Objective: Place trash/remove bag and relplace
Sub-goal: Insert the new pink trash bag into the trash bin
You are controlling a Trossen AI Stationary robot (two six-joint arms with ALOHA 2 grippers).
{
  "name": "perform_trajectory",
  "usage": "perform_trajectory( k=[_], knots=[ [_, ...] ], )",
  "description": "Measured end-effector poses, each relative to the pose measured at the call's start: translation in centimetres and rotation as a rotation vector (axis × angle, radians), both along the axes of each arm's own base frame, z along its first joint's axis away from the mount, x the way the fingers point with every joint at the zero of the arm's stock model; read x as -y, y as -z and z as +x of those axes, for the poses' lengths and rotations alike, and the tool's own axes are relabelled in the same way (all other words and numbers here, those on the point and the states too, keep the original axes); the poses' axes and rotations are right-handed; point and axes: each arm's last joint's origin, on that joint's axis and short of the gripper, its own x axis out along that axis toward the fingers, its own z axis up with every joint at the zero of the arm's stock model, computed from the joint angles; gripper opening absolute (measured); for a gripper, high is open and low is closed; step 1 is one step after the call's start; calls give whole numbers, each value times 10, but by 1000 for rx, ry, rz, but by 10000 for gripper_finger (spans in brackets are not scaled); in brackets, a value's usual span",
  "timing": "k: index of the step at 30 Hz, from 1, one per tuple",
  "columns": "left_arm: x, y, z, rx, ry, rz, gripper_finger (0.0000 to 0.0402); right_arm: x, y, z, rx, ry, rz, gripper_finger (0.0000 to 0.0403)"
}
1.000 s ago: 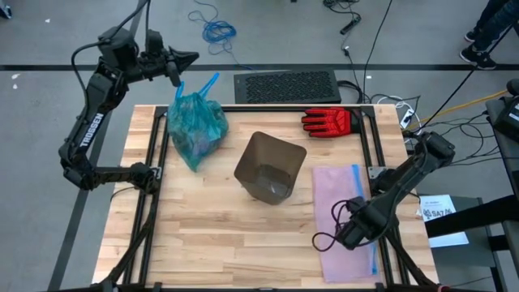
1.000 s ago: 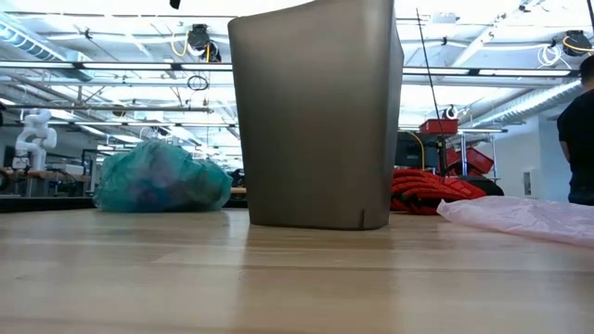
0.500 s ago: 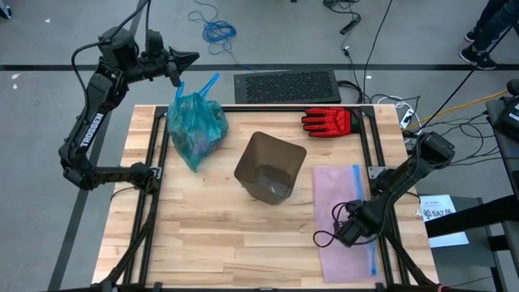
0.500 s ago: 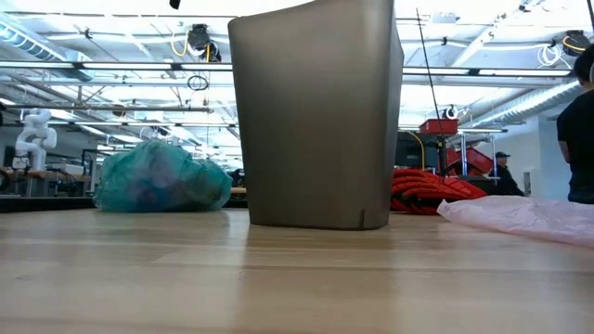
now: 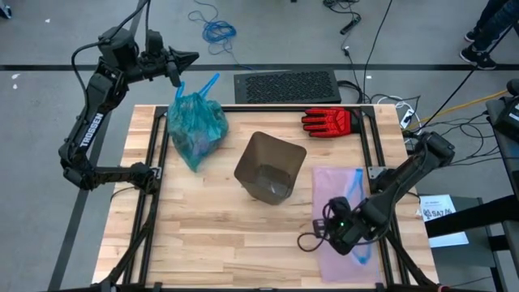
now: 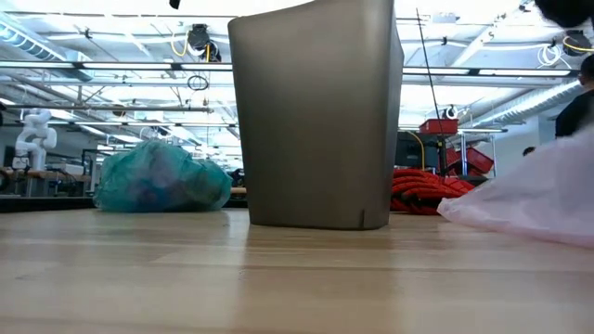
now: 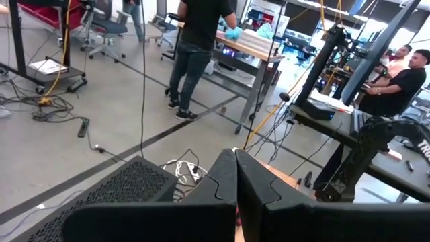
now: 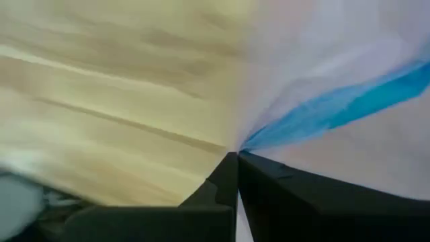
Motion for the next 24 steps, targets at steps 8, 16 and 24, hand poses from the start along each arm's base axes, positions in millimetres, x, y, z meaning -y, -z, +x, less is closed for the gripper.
perform_trajectory(
  k=[8,16,24],
  knots=[
    [0,-1,0,-3,1,22,0,31,-100,31,250,-82,-214,0],
    [1,-2,-1,-2,1,32,0,78,-184,46,477,-179,-412,0],
    [2,-2,-1,0,1,33,0,119,-258,33,657,-237,-686,0]
  ],
)
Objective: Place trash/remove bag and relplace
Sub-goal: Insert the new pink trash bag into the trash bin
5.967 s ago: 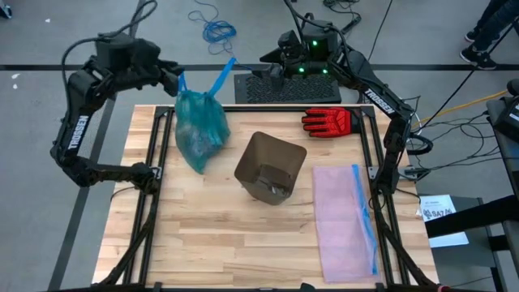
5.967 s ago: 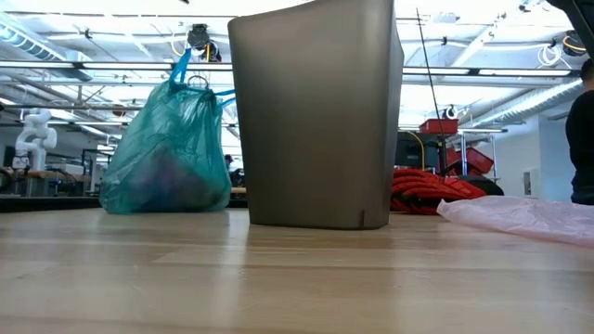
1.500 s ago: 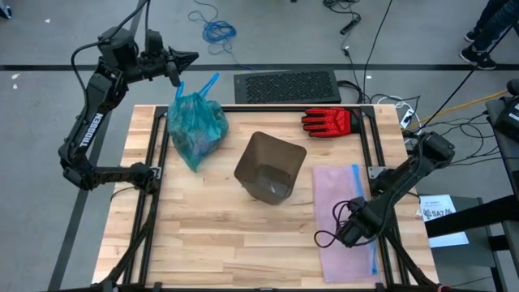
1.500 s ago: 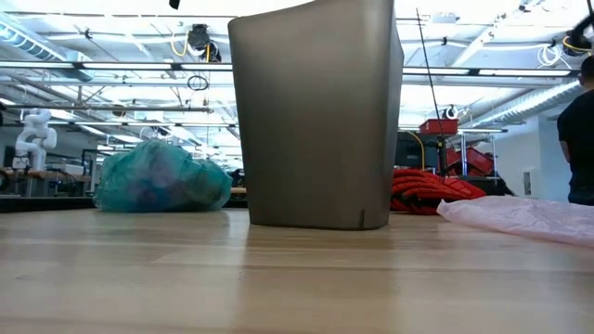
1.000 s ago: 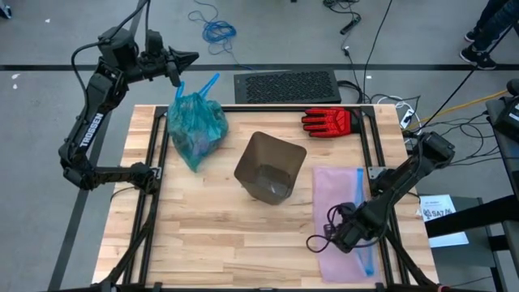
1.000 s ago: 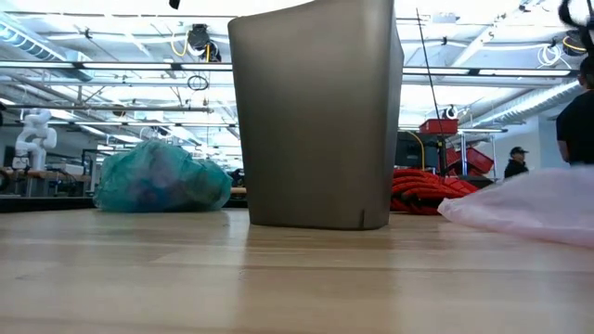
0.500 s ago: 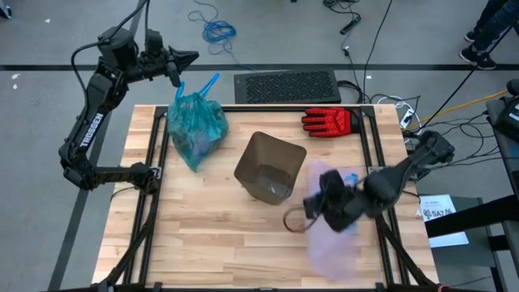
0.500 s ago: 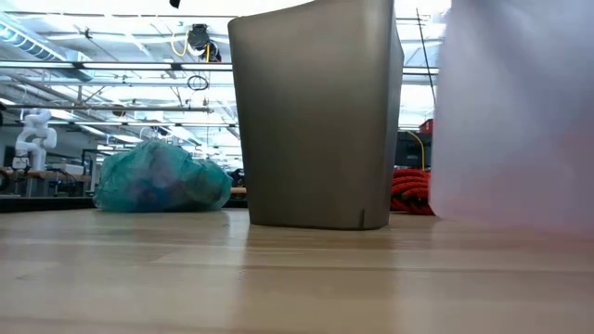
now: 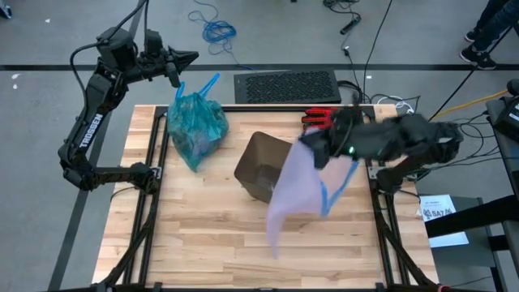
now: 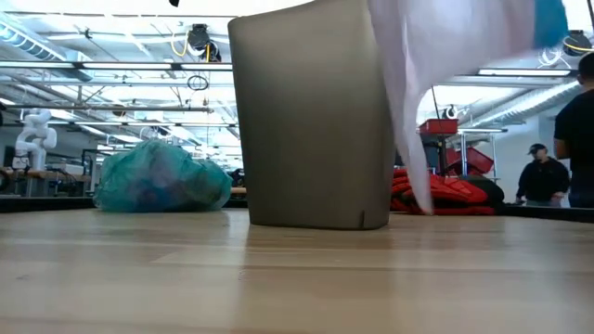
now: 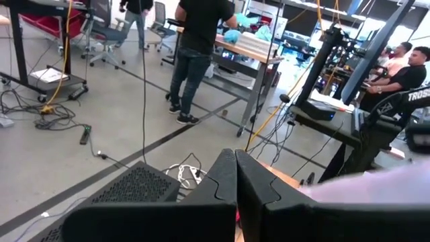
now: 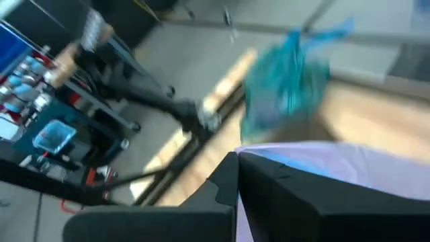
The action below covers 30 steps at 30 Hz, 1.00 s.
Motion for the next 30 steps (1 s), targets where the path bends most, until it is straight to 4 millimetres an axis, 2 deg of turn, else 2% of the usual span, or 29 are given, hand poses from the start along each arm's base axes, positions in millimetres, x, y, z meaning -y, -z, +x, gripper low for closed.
perform_trajectory(
  k=[5,9,14,18,23,27,30],
  knots=[
    [0,0,0,1,0,-1,0,26,-37,-6,132,-14,-192,0],
    [0,-1,0,8,-2,9,0,42,-59,-8,245,-36,-321,0],
    [0,-3,0,27,-13,1,0,56,-73,-7,369,-103,-376,0],
    [0,-3,0,40,-10,-19,0,60,-73,0,402,-167,-370,0],
    [9,-4,1,48,255,-29,0,65,-70,9,397,-200,-381,0],
    [32,-9,3,60,502,-16,0,74,-72,9,409,-162,-413,0],
    [50,-9,9,53,625,-13,0,78,-75,10,433,-145,-438,0]
  ],
)
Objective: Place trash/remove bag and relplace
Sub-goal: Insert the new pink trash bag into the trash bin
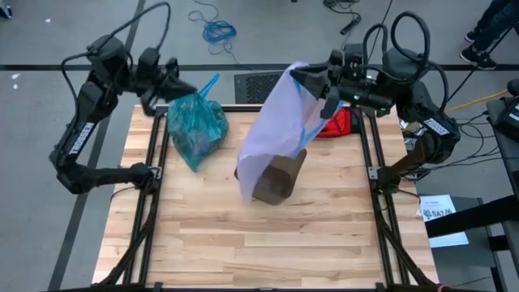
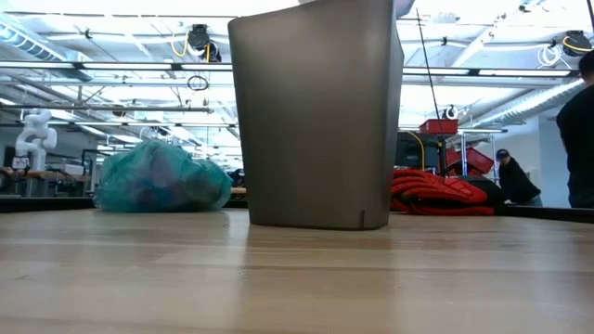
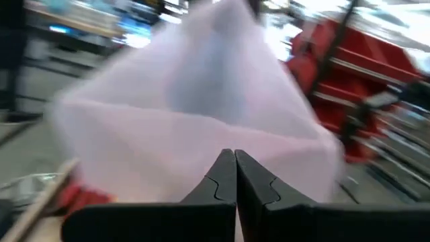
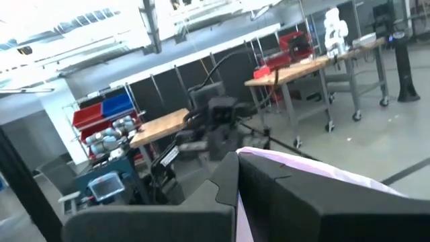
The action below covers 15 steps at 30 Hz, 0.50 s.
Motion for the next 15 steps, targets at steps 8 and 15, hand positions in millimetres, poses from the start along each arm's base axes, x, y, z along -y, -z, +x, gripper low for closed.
perform_trajectory(
  k=[8,15],
  knots=[
    [39,-3,13,12,285,5,0,9,-7,-1,65,43,-39,0],
    [49,3,41,-26,357,-34,0,14,-8,7,116,56,-43,0]
  ],
)
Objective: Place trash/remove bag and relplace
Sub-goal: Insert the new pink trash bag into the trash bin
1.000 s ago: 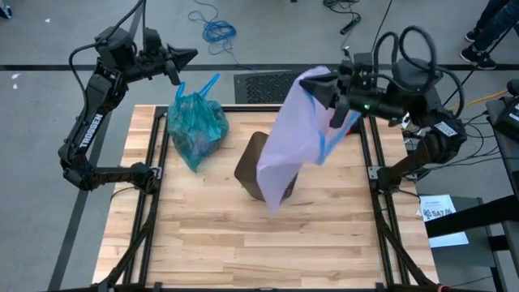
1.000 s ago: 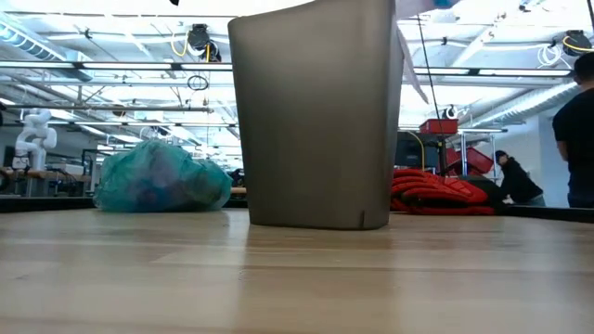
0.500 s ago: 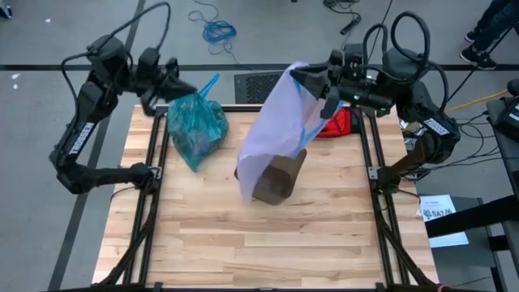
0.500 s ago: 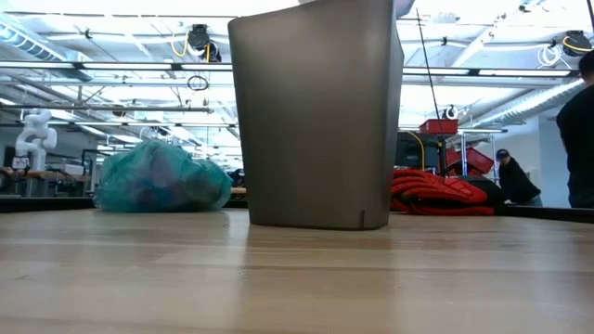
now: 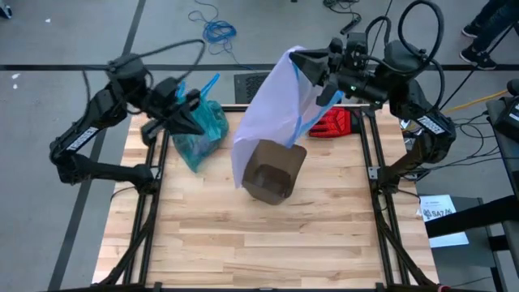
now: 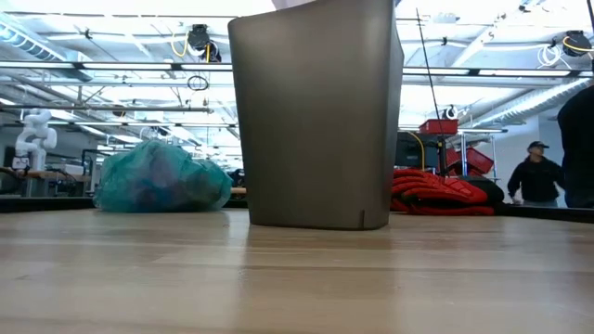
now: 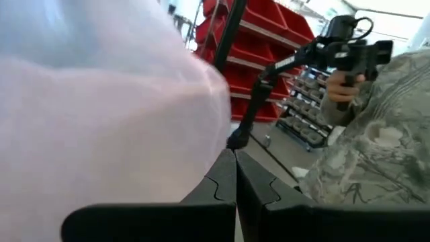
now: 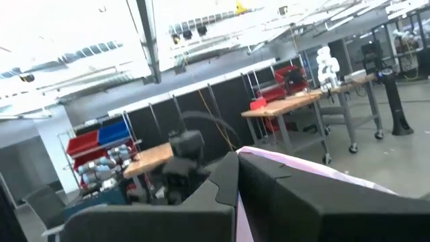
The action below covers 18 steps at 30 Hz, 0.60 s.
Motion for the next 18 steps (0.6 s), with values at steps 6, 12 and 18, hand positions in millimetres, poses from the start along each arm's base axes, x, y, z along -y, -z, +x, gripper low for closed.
perform_trajectory(
  k=[6,12,18],
  knots=[
    [5,10,32,-34,73,-13,0,0,-3,1,37,-16,-8,0],
    [7,14,54,-22,81,2,0,-3,-8,0,94,-28,-9,0],
    [-1,24,73,-51,18,10,0,-14,-10,0,121,-72,-7,0]
  ],
)
